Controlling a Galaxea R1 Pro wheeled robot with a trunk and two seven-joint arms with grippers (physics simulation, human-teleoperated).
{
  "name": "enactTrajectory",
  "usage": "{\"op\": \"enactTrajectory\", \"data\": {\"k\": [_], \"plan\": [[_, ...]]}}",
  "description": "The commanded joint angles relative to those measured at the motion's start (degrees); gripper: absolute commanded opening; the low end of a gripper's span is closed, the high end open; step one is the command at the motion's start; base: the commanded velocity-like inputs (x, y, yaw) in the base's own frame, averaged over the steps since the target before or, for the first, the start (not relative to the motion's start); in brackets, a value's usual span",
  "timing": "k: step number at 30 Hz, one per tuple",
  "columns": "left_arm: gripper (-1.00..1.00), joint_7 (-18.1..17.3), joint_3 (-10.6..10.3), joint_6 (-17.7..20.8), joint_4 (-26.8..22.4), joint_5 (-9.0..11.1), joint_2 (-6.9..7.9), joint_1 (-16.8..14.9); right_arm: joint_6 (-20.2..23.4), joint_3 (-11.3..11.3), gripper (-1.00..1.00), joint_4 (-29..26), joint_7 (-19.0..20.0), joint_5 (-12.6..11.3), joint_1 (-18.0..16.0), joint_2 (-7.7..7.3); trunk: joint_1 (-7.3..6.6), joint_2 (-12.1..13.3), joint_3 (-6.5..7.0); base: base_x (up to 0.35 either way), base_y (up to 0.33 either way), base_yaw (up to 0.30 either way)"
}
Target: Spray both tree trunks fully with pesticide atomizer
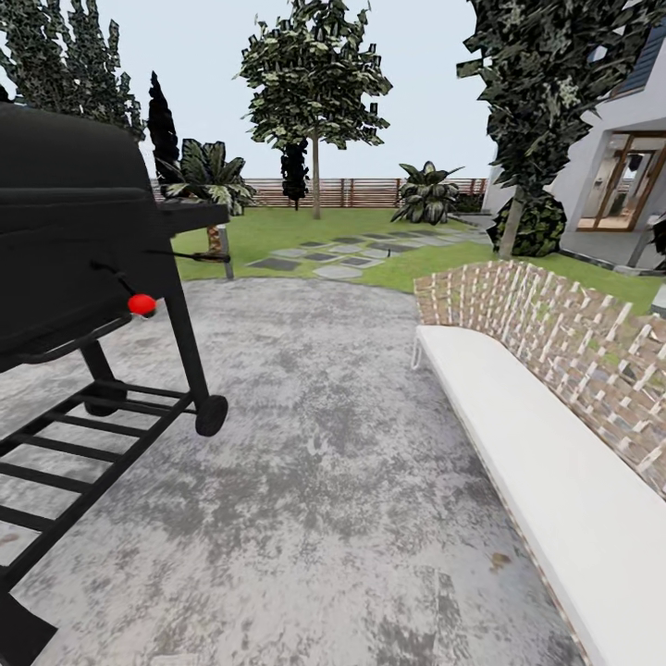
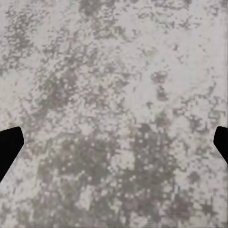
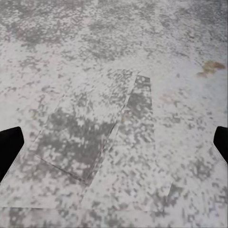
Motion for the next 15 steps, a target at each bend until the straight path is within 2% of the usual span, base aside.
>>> {"op": "enactTrajectory", "data": {"k": [1, 15], "plan": [[1.00, 0.0, 0.0, 0.0, 0.0, 0.0, 0.00, 0.0, 0.0, 0.0, 1.00, 0.0, 0.0, 0.0, 0.0, 0.00, 0.00, 0.0, 0.00, 0.337, 0.000, 0.000], [1.00, 0.0, 0.0, 0.0, 0.0, 0.0, 0.00, 0.0, 0.0, 0.4, 1.00, 0.0, 0.3, 0.1, 0.0, 0.00, 0.00, 0.0, 0.00, 0.337, 0.000, 0.000]]}}
